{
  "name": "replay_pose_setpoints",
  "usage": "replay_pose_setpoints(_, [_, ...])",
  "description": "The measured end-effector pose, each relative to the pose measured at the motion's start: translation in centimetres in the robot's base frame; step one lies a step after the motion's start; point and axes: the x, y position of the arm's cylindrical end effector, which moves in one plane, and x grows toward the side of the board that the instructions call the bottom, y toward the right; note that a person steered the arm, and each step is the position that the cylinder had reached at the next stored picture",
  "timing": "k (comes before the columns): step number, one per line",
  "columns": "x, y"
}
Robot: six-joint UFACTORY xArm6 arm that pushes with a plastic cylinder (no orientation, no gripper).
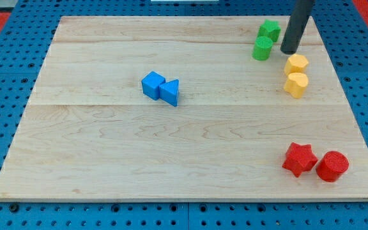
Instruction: Separate the green blocks from the yellow blocks
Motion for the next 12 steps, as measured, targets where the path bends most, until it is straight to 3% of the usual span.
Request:
replay_pose_setpoints(8, [-0.3,-12.2])
replay_pose_setpoints(10, [-4.5,-1.1])
replay_pose_setpoints(12, [-4.8,-0.3])
